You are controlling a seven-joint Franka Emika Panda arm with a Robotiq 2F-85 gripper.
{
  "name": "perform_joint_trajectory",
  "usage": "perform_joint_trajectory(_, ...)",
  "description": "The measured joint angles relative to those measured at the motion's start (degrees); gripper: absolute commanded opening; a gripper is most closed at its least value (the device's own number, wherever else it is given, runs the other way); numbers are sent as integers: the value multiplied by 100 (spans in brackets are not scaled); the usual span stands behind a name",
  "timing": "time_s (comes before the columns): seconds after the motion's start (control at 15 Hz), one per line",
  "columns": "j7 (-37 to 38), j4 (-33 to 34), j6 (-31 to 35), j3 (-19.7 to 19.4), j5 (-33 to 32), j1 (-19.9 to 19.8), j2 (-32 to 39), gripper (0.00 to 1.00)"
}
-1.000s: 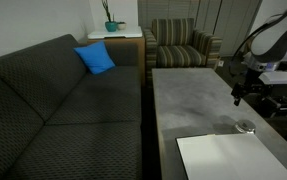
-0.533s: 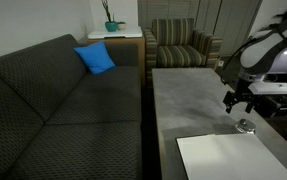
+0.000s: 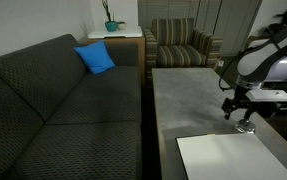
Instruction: Take the silver lid from the silver jar and place it on the table
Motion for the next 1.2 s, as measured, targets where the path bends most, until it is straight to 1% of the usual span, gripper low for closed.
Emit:
perform_joint_trajectory(0.33,194,9,-120,-32,0,-2,0,100)
perform_joint_trajectory(1.2,202,-15,-809,-72,-4,-51,2,100)
